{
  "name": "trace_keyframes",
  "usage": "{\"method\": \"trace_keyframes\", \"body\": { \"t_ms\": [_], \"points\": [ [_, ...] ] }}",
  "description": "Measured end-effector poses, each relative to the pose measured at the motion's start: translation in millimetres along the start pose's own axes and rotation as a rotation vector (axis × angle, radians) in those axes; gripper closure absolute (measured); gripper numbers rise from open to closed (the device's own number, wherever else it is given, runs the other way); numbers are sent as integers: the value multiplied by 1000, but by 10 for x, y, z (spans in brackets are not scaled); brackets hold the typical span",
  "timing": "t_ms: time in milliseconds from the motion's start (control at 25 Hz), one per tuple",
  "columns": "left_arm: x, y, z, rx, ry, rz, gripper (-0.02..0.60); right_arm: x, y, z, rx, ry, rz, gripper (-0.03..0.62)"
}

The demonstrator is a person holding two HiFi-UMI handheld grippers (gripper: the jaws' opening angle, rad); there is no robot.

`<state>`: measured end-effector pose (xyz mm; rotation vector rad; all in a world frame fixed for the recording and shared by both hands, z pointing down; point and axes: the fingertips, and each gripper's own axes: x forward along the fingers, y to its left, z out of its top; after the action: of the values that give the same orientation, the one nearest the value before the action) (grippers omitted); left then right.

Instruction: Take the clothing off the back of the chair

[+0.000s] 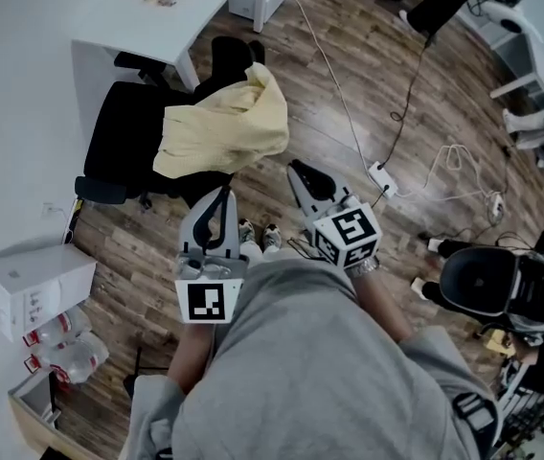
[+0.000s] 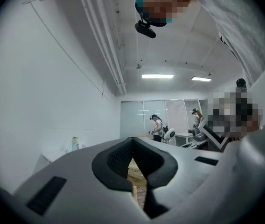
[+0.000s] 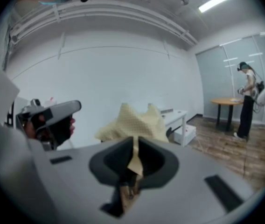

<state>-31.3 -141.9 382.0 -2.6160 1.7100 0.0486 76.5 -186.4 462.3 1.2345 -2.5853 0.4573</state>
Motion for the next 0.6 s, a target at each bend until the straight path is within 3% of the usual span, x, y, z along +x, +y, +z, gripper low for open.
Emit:
{"method": "trace_keyframes", "body": {
  "t_ms": [240, 600],
  "points": [
    [84, 128, -64, -17, 7, -29, 551, 173, -35, 6, 5, 6, -30, 551],
    [127, 283, -50, -6, -5, -85, 551, 402, -44, 142, -14, -7, -32, 394]
  ]
}}
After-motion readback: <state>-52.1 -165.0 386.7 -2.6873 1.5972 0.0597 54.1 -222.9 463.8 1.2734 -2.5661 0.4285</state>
